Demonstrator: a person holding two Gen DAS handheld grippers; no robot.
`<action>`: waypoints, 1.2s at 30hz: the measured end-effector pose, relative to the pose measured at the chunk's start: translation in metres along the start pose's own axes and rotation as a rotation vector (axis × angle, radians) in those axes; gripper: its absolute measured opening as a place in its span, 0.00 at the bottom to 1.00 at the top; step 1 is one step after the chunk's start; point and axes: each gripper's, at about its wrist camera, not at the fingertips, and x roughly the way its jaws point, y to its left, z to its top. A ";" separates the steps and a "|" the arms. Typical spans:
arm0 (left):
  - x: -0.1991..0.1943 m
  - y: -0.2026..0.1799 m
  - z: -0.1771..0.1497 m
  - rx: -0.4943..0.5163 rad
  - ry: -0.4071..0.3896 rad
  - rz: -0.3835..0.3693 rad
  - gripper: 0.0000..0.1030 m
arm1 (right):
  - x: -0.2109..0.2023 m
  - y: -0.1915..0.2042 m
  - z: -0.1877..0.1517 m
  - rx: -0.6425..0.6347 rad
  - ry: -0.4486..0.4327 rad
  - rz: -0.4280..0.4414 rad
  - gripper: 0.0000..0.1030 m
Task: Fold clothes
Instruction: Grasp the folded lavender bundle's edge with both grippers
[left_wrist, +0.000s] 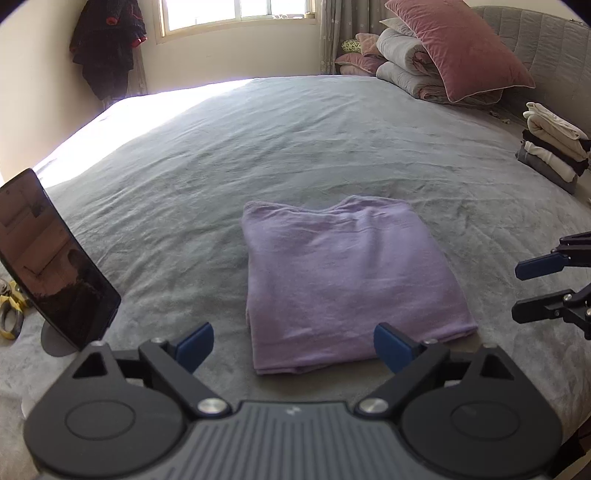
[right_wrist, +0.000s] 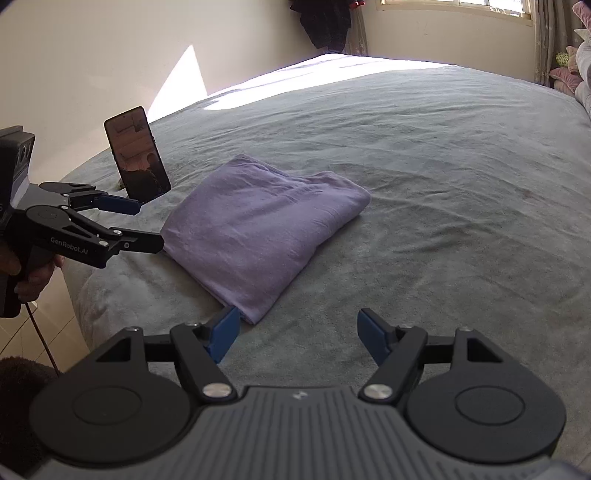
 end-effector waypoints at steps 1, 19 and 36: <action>0.003 0.001 0.003 -0.005 0.004 0.002 0.92 | 0.002 -0.001 0.002 0.024 0.006 0.014 0.72; 0.062 0.064 0.036 -0.350 0.018 -0.230 0.88 | 0.044 -0.062 0.026 0.535 0.000 0.183 0.72; 0.103 0.070 0.025 -0.619 -0.033 -0.275 0.45 | 0.092 -0.066 0.042 0.766 -0.089 0.201 0.42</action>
